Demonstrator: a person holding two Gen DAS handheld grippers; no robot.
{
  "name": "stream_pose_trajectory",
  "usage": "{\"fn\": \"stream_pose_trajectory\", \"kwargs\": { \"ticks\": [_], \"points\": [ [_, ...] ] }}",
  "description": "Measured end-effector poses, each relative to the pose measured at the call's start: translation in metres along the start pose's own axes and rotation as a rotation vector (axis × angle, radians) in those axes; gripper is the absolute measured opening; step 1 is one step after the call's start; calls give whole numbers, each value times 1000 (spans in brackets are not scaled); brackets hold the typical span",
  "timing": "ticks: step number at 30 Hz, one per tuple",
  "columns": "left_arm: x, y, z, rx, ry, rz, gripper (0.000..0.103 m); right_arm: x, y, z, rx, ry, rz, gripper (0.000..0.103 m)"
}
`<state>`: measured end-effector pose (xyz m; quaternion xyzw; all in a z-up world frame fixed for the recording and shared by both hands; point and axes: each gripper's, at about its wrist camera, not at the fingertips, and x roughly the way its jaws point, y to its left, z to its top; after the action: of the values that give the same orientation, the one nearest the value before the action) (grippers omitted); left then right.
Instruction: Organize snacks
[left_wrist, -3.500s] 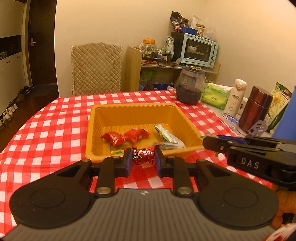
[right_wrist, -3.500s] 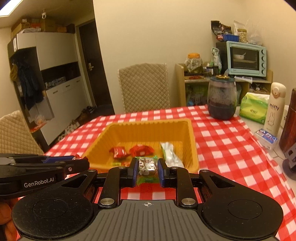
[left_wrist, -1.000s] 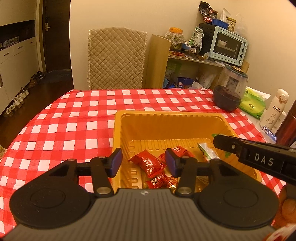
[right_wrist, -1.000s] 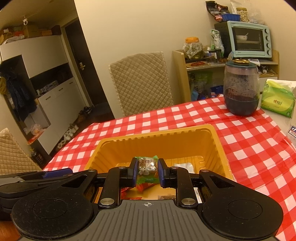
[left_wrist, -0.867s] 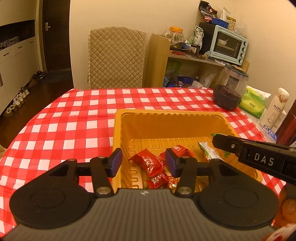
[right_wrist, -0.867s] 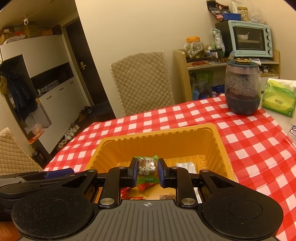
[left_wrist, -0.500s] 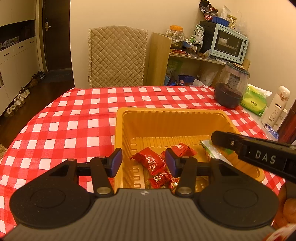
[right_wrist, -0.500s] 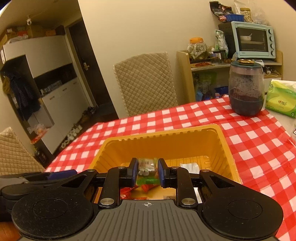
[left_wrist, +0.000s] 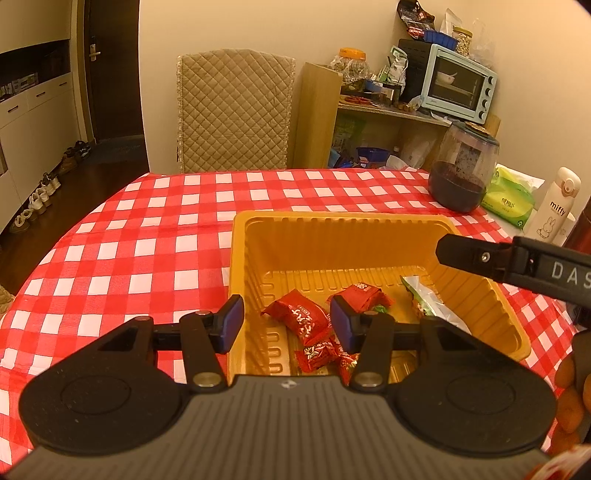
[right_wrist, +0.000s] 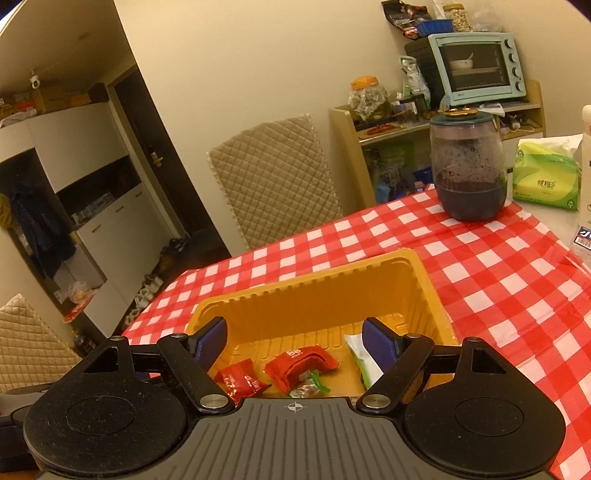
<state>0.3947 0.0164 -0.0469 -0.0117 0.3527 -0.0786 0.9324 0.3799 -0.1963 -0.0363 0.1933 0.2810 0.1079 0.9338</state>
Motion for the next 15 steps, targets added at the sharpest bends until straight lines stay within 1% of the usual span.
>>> {"fn": "stream_pose_trajectory", "kwargs": {
  "ticks": [4,6,15],
  "points": [
    [0,0,0,3,1,3,48,-1,1,0,-5,-3,-3,80],
    [0,0,-1,6,2,6,51,-2,0,0,-7,-3,-8,80],
    [-5,0,-2,10,-4,20,57,-4,2,-5,-76,21,-82,80]
  ]
}}
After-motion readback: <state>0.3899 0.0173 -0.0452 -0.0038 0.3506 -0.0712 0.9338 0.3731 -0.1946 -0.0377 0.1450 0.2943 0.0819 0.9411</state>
